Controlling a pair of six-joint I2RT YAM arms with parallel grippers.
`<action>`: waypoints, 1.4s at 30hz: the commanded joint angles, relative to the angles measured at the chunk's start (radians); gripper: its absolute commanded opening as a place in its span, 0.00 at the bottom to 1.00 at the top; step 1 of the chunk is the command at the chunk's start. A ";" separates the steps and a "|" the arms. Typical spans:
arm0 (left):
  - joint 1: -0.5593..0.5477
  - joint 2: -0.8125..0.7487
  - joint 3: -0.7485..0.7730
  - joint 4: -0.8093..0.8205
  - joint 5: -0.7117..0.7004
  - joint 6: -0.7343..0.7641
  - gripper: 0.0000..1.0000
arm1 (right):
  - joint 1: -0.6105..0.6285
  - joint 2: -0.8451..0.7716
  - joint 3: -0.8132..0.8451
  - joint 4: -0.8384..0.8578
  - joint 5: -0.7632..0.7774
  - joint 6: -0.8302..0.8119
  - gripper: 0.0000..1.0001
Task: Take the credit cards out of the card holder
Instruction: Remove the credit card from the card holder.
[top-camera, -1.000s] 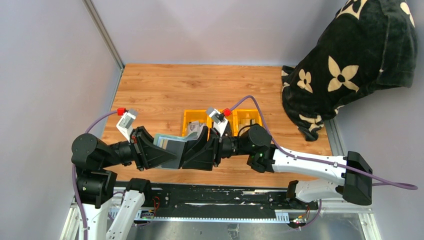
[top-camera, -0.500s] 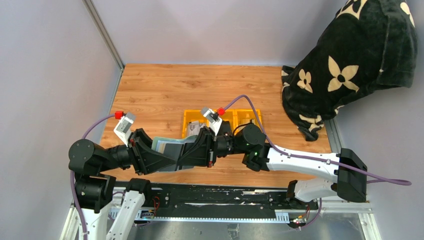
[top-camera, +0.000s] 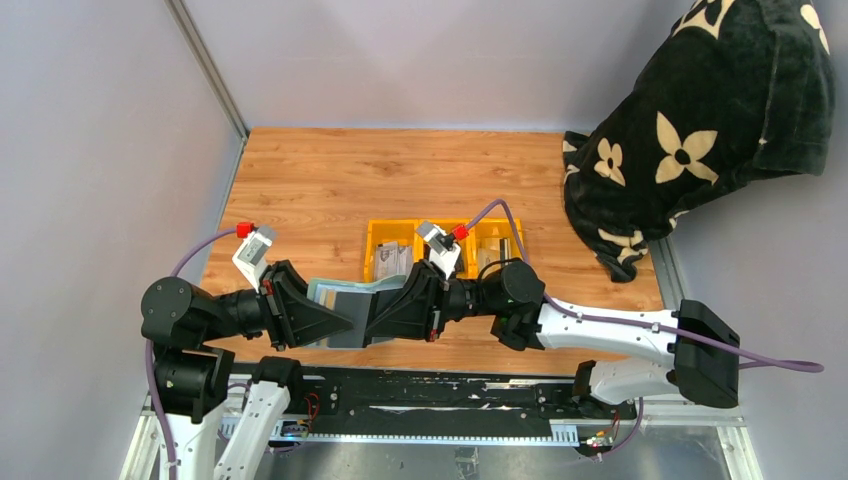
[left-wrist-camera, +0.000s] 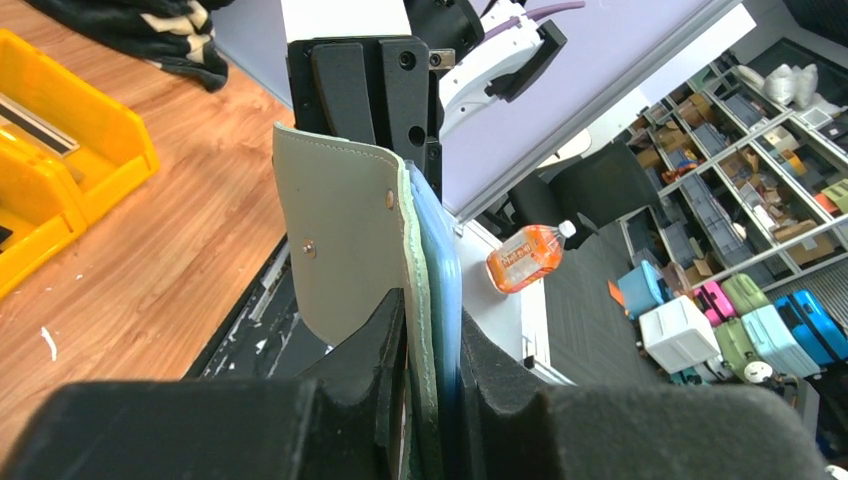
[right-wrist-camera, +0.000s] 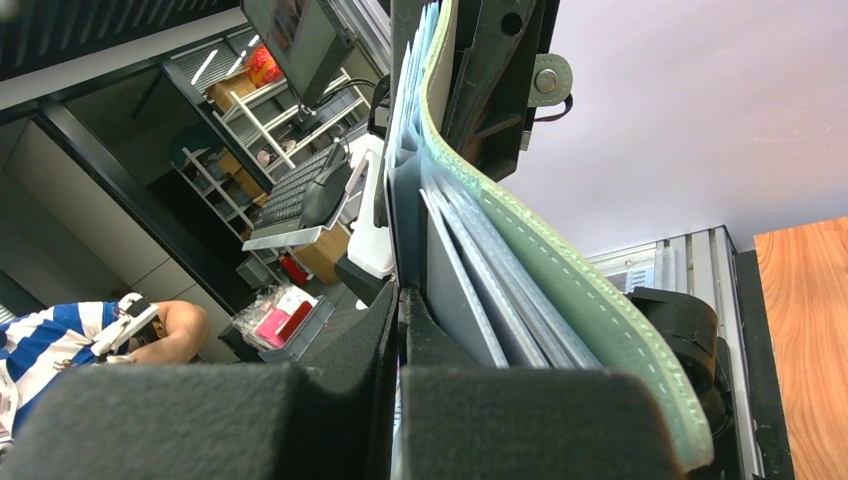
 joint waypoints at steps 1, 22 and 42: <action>-0.007 0.002 0.018 0.026 0.045 -0.022 0.20 | 0.003 -0.028 -0.010 0.047 -0.002 0.003 0.00; -0.006 0.003 0.038 -0.017 0.027 0.030 0.17 | 0.021 -0.044 0.014 -0.027 0.017 -0.037 0.43; -0.006 -0.004 0.056 -0.030 0.025 0.042 0.25 | 0.016 -0.007 0.050 -0.028 0.037 -0.036 0.00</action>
